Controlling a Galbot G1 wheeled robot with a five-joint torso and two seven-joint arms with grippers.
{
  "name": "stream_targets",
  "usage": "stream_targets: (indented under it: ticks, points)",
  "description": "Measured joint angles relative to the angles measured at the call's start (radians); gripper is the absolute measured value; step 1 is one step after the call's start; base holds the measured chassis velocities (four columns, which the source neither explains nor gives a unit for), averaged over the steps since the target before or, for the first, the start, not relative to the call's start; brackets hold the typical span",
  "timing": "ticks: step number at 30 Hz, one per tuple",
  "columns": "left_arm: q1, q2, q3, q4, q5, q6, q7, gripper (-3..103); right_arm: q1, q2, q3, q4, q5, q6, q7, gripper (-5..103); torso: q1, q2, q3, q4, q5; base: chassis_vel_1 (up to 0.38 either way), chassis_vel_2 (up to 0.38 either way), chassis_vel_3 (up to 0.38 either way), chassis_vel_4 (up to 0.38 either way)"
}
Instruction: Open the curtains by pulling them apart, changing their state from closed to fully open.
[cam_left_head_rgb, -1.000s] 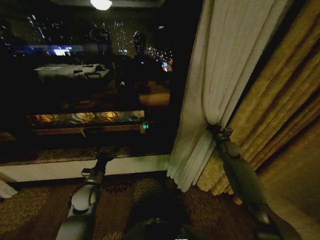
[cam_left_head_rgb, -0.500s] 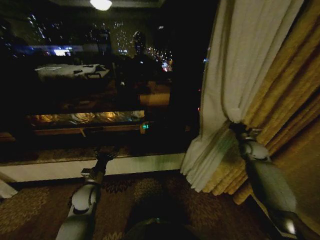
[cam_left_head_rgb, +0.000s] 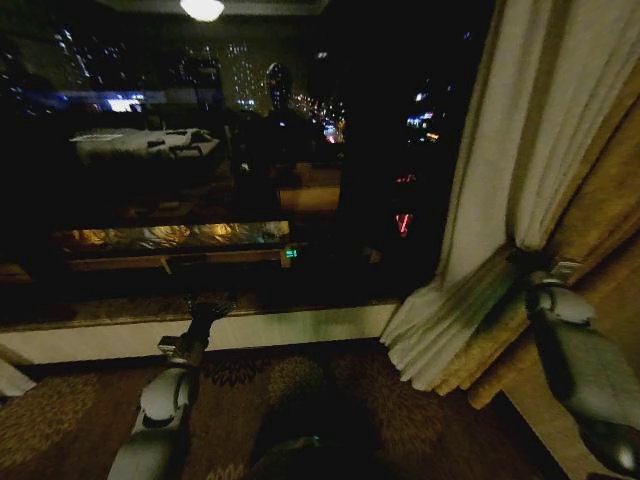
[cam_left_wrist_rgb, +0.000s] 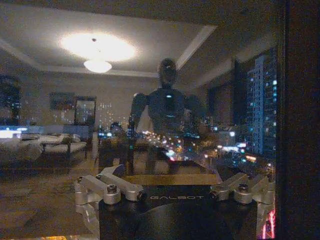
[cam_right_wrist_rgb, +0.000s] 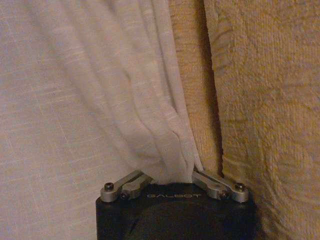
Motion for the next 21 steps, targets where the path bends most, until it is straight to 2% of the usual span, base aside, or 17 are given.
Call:
stream_targets:
  ticks: [8, 14, 15, 17, 18, 19, 21]
  points:
    - [-0.001, 0.003, -0.001, 0.002, -0.01, 0.0, 0.0, 100, 0.026, -0.023, 0.001, -0.041, 0.005, -0.001, 0.01, 2, 0.0, 0.0, 0.0, 0.0002, 0.0, 0.0, 0.0, 0.0, 0.0]
    - [-0.003, 0.006, -0.002, 0.009, -0.014, -0.003, 0.001, 100, 0.004, -0.013, 0.005, -0.013, -0.011, -0.002, 0.005, 1, 0.0, 0.0, 0.0, -0.0001, -0.0003, 0.0, 0.0, 0.0, 0.0]
    - [-0.003, 0.006, -0.002, 0.01, -0.014, -0.004, 0.001, 100, -0.01, -0.005, 0.008, 0.01, -0.019, -0.002, -0.005, 6, 0.0, 0.0, 0.0, -0.0002, -0.0003, 0.0, 0.0, 0.0, 0.0]
    - [-0.003, 0.006, -0.002, 0.01, -0.014, -0.004, 0.001, 100, -0.018, 0.002, 0.009, 0.025, -0.023, -0.001, -0.01, 6, 0.0, 0.0, 0.0, -0.0002, -0.0004, 0.0, 0.0, 0.0, 0.0]
    - [-0.004, 0.006, -0.001, 0.011, -0.014, -0.005, 0.001, 100, -0.041, 0.024, 0.011, 0.068, -0.03, 0.0, -0.014, 17, 0.0, 0.0, 0.0, 0.0, -0.0004, 0.0, 0.0, 0.0, 0.0]
    - [-0.004, 0.005, -0.001, 0.011, -0.015, -0.005, 0.001, 100, -0.056, 0.037, 0.011, 0.095, -0.031, 0.0, -0.014, 17, 0.0, 0.0, 0.0, 0.0003, -0.0004, 0.0, 0.0, 0.0, 0.0]
    - [-0.004, 0.005, -0.001, 0.01, -0.015, -0.005, 0.001, 100, -0.087, 0.058, 0.008, 0.151, -0.035, -0.003, -0.014, 28, 0.0, 0.0, 0.0, 0.0003, -0.0005, 0.0, 0.0, 0.0, 0.0]
